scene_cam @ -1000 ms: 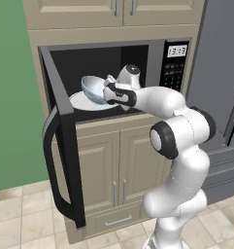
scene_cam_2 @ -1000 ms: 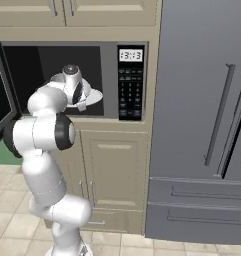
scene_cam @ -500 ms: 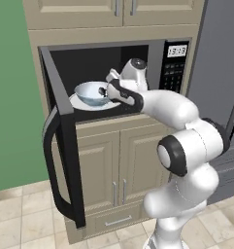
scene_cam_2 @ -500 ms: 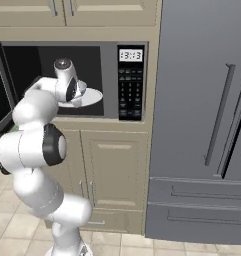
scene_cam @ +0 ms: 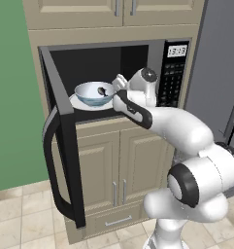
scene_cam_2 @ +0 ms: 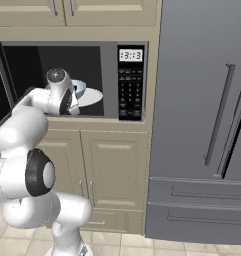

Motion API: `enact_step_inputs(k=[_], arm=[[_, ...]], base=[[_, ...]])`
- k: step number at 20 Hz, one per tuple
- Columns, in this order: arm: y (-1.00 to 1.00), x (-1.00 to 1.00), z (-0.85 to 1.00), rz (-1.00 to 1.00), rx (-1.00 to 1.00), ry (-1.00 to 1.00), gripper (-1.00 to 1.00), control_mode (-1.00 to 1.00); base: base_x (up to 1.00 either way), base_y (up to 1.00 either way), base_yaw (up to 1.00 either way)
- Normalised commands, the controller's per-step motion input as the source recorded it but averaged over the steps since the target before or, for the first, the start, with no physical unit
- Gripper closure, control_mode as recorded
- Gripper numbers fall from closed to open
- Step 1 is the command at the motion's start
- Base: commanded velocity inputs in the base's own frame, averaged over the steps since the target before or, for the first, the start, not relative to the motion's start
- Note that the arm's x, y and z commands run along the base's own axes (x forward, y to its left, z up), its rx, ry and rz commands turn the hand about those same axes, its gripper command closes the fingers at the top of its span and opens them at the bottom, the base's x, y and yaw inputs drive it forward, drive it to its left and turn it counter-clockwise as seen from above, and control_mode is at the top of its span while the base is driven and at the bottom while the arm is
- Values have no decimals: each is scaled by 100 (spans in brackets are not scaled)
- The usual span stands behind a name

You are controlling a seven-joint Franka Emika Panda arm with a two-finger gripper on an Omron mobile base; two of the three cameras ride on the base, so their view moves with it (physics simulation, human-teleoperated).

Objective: Remove the banana from the bowl and place it on the small plate. Then place the bowl with only the fish in the microwave, close the door, and press the start button to microwave the fish.

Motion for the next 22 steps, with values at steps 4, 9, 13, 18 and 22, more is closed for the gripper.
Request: enact_step_inputs(k=[4, 9, 13, 18, 22], arm=[[-51, -100, 24, 0, -2, -23, -100, -100], [-44, -100, 35, 0, -7, -22, -100, -100], [-36, -100, 25, 0, -11, -17, -100, -100], [-19, -100, 35, -1, -19, -18, -100, -100], [0, -100, 41, 0, -38, -8, -100, -100]], base=[[0, 0, 0], [0, 0, 0], [0, 0, 0], [0, 0, 0], [0, 0, 0]])
